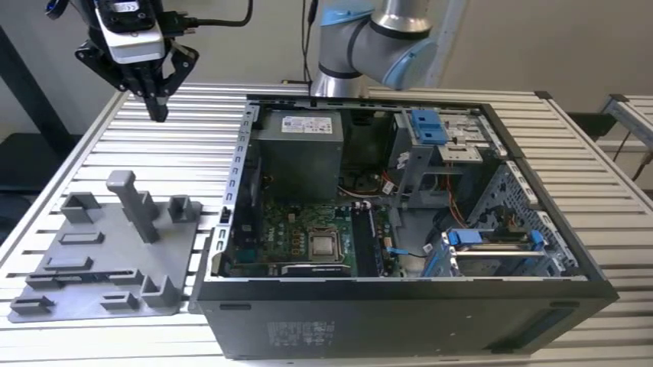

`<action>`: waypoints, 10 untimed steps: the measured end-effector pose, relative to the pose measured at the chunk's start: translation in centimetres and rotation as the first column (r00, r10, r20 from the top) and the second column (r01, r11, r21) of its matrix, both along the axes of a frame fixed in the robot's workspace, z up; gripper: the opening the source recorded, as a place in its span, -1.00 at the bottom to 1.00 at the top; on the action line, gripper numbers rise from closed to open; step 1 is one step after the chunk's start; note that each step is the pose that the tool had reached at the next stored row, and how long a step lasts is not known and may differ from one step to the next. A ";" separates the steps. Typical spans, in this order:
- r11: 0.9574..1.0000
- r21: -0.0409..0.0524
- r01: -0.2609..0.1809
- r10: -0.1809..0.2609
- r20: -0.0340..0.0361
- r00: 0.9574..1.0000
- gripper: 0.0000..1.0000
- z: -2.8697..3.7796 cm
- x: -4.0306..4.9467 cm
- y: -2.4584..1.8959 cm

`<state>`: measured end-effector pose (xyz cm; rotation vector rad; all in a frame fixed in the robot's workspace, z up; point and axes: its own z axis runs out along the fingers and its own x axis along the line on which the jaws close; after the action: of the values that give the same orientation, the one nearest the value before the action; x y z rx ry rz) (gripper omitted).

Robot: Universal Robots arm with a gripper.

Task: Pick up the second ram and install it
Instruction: 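Reach for the second ram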

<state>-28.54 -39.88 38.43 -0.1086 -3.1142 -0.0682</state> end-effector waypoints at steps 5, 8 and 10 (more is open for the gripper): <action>1.000 0.000 0.000 0.000 0.000 1.000 -0.79 -0.02 -0.39 0.00; 1.000 0.000 0.000 0.000 0.000 1.000 -0.79 -0.03 -0.65 0.00; 1.000 0.000 0.000 0.000 0.000 1.000 -0.79 -0.03 -0.82 0.00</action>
<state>-29.36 -39.88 38.39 -0.1086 -3.1142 -0.0677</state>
